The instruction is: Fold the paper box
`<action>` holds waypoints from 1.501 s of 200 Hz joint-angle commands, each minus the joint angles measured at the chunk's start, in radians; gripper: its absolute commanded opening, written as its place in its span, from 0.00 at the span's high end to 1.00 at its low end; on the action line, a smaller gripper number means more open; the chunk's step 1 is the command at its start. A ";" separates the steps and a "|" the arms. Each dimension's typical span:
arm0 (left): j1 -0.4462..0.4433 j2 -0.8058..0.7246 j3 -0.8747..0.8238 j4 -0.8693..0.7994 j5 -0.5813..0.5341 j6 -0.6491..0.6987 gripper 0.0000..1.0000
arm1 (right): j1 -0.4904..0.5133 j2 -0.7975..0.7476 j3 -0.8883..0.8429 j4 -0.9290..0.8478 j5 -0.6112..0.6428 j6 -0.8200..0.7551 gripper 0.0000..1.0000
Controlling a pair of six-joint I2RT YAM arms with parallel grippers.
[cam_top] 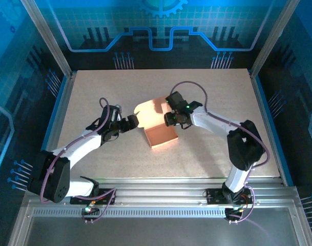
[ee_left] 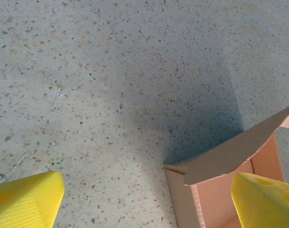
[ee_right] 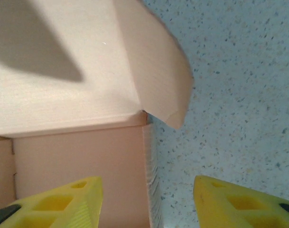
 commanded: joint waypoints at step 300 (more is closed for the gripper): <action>0.272 0.010 0.008 0.127 0.174 -0.035 0.10 | -0.235 -0.237 -0.582 0.395 -0.588 0.000 0.48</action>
